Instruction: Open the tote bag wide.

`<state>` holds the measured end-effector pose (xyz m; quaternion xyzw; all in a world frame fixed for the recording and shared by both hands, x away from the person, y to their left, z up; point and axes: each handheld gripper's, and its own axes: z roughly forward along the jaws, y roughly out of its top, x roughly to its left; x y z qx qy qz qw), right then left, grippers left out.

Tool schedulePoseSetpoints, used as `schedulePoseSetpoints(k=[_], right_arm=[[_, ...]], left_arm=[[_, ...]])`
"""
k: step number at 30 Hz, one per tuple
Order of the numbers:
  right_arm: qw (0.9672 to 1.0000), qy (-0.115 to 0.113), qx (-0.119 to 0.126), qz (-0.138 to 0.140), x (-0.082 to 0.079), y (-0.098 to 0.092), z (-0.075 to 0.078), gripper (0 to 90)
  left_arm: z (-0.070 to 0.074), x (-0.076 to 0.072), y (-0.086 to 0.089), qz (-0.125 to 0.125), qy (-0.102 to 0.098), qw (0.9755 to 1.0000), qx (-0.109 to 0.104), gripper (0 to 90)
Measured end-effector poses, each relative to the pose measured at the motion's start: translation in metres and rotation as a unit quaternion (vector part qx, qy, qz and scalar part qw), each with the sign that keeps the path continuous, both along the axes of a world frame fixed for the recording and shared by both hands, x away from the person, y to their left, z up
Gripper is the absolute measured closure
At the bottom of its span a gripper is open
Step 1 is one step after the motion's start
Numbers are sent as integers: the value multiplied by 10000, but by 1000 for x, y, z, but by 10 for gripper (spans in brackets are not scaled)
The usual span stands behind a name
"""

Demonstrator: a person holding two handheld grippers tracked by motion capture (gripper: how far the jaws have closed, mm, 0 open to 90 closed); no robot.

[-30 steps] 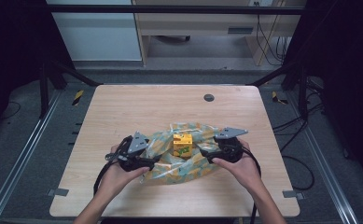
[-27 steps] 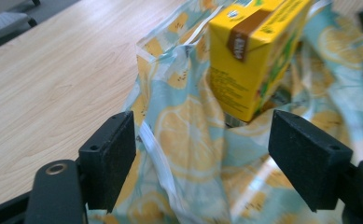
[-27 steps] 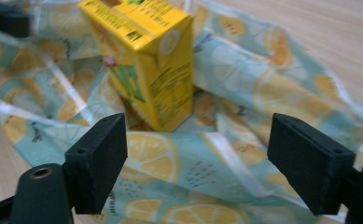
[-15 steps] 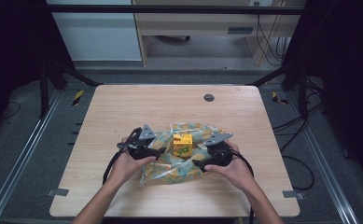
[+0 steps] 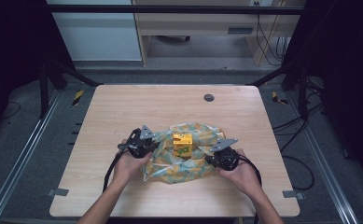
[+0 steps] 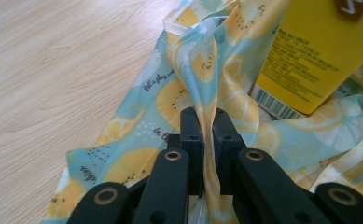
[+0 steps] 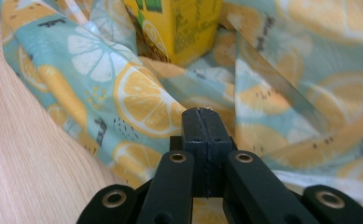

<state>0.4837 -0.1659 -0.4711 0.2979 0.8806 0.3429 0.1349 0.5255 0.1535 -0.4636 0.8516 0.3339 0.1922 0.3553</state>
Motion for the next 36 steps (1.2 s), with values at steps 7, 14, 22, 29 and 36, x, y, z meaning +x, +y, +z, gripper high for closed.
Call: schedulePoseSetpoints(k=[7, 14, 22, 29, 36], right_arm=[[9999, 53, 33, -115, -12, -19, -4, 900], [9997, 125, 11, -232, -21, -31, -10, 900], [9993, 128, -3, -344, -22, -42, -13, 900], [9990, 147, 46, -408, -26, -49, -16, 900], [9987, 150, 60, -478, -29, -53, -16, 900]], left_arm=[[-8, 9, 7, 167, 125, 9997, -87, 863], [-9, 23, 12, 327, 93, 9994, -65, 874], [-10, 40, 16, 483, 119, 9987, -117, 881], [-11, 48, 15, 509, 137, 9986, -58, 883], [-14, 50, 15, 521, 186, 9985, -51, 887]])
